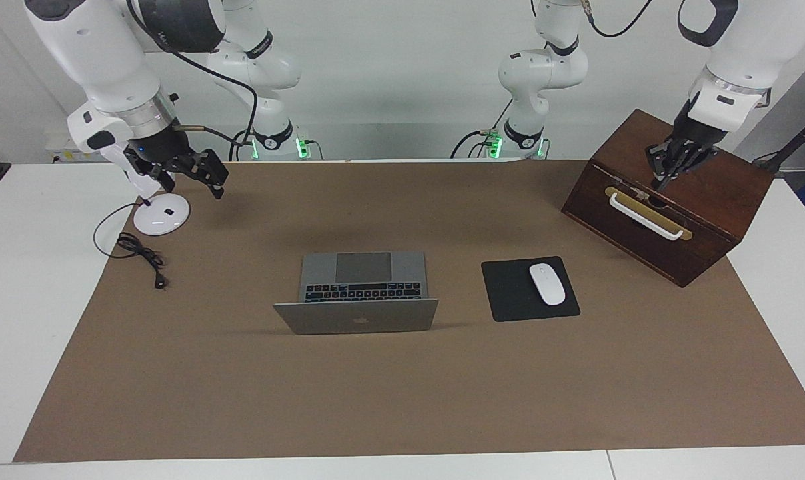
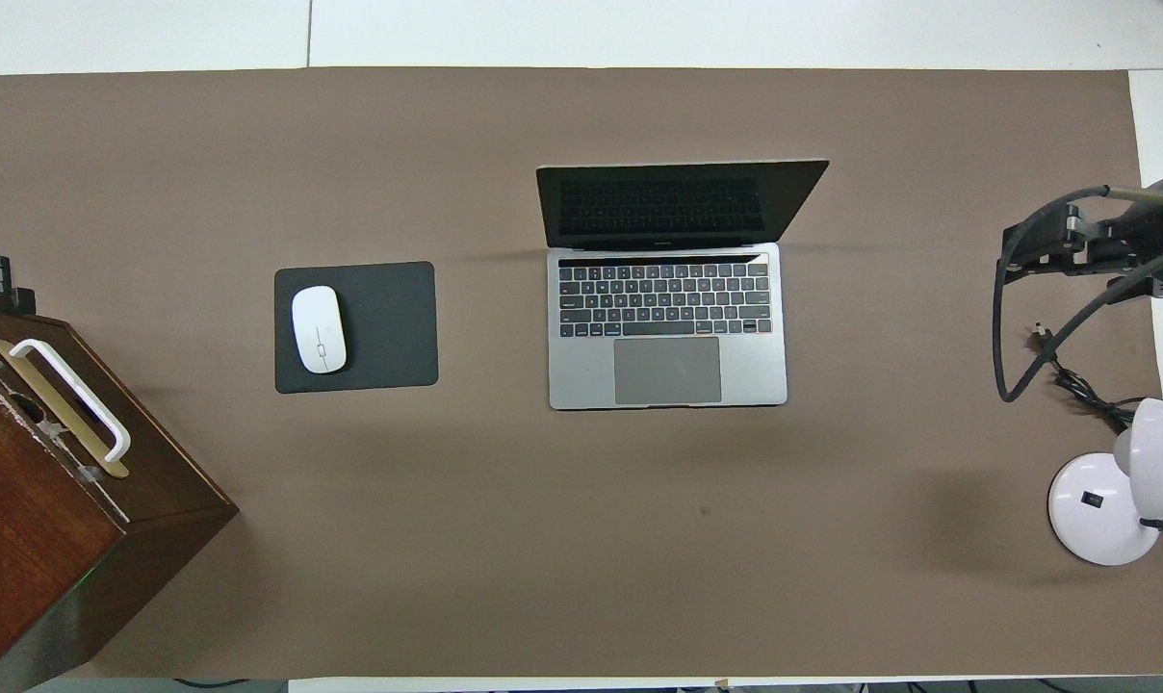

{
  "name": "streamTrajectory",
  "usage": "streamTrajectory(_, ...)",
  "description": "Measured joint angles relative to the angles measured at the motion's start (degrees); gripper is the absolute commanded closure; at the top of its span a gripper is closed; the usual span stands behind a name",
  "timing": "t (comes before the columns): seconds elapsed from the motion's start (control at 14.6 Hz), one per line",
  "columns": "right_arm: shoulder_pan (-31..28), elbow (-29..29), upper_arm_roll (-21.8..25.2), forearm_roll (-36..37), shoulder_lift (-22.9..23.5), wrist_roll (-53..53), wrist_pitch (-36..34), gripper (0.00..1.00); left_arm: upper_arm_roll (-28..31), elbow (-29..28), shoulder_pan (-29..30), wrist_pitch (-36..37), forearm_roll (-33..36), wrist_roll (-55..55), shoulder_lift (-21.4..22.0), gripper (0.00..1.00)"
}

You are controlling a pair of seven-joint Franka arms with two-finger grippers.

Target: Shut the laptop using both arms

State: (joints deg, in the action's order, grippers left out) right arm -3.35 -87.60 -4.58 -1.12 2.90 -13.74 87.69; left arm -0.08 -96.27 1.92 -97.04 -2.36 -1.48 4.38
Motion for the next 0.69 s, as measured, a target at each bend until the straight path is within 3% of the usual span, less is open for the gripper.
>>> streamTrajectory(0.69,0.0,0.0,0.0,0.0,0.0,0.0,0.0,0.0,-0.7,-3.5,-3.0,-12.2,-2.9,-0.2,-0.6,1.0)
